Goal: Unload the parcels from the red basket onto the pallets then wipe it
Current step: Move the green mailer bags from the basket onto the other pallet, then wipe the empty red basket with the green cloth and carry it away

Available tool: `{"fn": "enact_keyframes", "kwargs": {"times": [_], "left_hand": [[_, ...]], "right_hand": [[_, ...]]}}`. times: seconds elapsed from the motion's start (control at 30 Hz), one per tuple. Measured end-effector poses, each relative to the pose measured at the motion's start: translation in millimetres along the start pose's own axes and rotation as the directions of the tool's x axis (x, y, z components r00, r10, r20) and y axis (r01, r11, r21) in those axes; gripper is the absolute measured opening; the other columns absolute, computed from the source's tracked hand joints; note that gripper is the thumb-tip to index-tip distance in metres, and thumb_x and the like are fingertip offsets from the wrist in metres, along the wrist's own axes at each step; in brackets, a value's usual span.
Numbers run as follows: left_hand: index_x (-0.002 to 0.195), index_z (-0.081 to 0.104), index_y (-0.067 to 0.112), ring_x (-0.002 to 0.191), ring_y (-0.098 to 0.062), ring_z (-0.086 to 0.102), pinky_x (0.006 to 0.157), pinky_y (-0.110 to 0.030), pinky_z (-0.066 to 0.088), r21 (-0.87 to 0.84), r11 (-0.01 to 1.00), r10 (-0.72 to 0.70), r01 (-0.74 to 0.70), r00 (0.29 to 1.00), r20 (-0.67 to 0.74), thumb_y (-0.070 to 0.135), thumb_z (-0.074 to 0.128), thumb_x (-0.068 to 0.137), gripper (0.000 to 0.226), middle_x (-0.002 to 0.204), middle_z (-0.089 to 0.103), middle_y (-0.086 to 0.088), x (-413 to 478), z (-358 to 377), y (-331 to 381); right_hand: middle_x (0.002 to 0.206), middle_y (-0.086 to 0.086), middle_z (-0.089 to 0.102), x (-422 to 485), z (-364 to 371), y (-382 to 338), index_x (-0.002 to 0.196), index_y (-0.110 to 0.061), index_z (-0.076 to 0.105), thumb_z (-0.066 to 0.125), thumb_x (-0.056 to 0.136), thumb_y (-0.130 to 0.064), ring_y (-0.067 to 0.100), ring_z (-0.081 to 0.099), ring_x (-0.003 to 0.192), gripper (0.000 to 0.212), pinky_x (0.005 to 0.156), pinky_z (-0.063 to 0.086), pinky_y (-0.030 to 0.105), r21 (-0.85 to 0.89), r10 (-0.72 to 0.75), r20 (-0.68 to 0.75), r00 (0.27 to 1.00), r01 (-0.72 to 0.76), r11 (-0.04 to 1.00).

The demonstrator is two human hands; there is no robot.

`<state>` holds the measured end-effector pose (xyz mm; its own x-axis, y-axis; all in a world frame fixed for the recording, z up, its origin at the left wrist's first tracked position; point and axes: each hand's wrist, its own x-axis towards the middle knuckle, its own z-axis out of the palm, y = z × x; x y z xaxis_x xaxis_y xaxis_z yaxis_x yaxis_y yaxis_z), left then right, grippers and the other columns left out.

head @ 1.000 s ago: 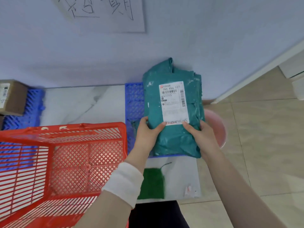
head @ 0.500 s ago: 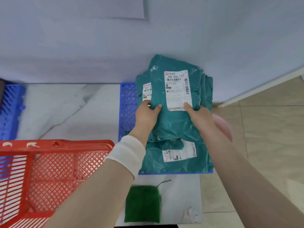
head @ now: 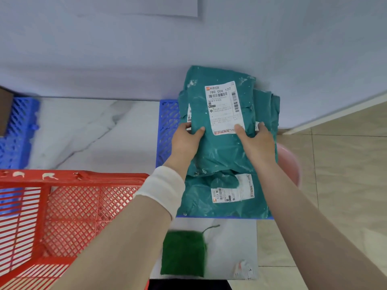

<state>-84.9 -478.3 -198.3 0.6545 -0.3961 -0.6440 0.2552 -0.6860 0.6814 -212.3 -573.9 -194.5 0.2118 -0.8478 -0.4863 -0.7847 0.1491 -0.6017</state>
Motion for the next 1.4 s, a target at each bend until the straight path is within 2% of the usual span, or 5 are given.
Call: {"fn": "enact_keyframes", "kwargs": {"times": [0.4,0.73,1.03,1.23,1.4], "left_hand": [[0.123,0.049,0.009,0.114,-0.021,0.052,0.099,-0.030,0.040,0.061,0.976,0.217,-0.208,0.955,-0.202,0.020,0.061,0.085,0.041,0.124,0.055,-0.007,-89.8,7.8,-26.2],[0.119,0.052,0.014,0.112,-0.021,0.049,0.095,-0.030,0.037,0.195,0.959,0.237,-0.206,0.960,-0.151,0.017,0.057,0.088,0.031,0.118,0.054,-0.007,-209.8,31.6,-119.6],[0.123,0.050,0.012,0.112,-0.020,0.052,0.093,-0.030,0.042,0.267,0.960,-0.079,0.081,0.997,-0.021,0.018,0.058,0.088,0.037,0.127,0.052,-0.008,-266.2,21.6,-249.2],[0.127,0.047,0.010,0.115,-0.025,0.051,0.096,-0.033,0.040,0.334,0.932,-0.122,0.142,0.989,-0.081,0.019,0.058,0.088,0.042,0.129,0.050,-0.013,-235.9,6.3,-312.2],[0.125,0.050,0.009,0.117,-0.030,0.050,0.099,-0.036,0.040,0.285,0.930,-0.168,0.232,0.958,-0.230,0.020,0.062,0.086,0.043,0.126,0.053,-0.014,-188.0,3.3,-343.9]], "right_hand": [[0.124,0.006,0.052,-105.7,-11.1,58.5,0.130,-0.013,0.047,0.060,0.084,-0.039,0.022,0.044,0.119,0.054,0.104,0.034,0.036,0.090,-0.038,-0.302,0.952,0.068,0.994],[0.122,0.007,0.055,-208.9,1.7,152.8,0.127,-0.010,0.048,0.063,0.084,-0.031,0.024,0.043,0.118,0.050,0.097,0.028,0.026,0.043,-0.019,-0.098,0.995,0.024,0.999],[0.124,0.007,0.052,-291.8,34.9,239.6,0.131,-0.012,0.043,0.067,0.080,-0.037,0.025,0.046,0.118,0.061,0.100,0.038,0.039,0.005,0.254,0.155,0.955,-0.258,0.966],[0.129,0.008,0.050,-289.9,75.3,274.7,0.135,-0.011,0.037,0.067,0.079,-0.041,0.024,0.045,0.122,0.071,0.103,0.037,0.040,0.025,0.316,0.218,0.923,-0.329,0.944],[0.127,0.008,0.050,-263.6,126.0,282.2,0.131,-0.011,0.042,0.066,0.081,-0.041,0.024,0.044,0.120,0.063,0.100,0.037,0.035,-0.031,0.185,0.187,0.965,-0.183,0.983]]}}
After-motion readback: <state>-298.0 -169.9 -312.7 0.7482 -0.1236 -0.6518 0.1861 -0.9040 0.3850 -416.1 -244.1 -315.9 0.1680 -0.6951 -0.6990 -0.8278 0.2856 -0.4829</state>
